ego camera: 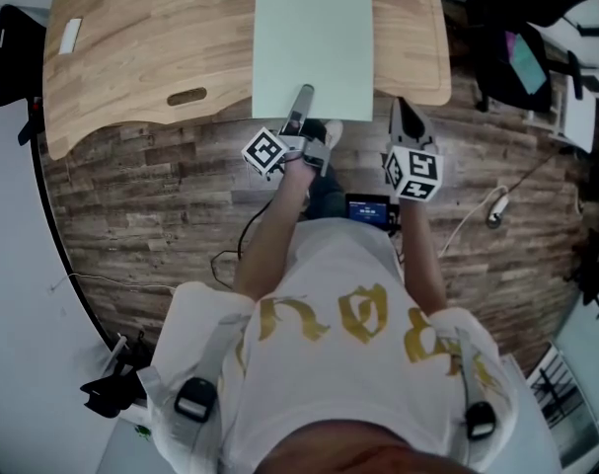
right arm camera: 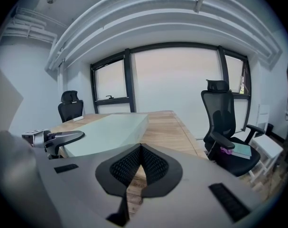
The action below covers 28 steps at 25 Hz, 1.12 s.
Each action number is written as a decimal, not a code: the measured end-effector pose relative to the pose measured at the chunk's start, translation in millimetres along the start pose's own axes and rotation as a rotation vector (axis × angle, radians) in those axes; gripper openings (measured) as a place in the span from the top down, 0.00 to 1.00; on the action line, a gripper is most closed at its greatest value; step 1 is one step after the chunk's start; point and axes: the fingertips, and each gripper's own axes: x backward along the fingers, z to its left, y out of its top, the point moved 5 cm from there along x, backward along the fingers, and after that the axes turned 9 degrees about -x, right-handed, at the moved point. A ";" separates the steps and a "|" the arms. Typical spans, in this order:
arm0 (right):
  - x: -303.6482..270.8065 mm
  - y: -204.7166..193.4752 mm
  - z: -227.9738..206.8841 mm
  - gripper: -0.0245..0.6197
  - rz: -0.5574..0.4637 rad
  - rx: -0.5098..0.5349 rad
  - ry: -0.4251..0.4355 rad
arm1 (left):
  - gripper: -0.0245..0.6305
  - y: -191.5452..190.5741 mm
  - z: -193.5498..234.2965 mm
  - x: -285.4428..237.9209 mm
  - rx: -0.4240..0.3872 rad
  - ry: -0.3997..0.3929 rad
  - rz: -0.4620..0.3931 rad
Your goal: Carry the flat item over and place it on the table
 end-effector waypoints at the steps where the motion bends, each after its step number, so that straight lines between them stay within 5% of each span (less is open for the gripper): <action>1: -1.8 -1.2 -0.1 0.96 0.003 -0.005 0.001 | 0.53 -0.6 2.4 -0.1 0.001 0.006 0.002; 28: -35.5 -13.1 -7.5 0.96 0.057 0.004 0.018 | 0.53 -7.2 45.7 -6.7 0.019 0.046 -0.010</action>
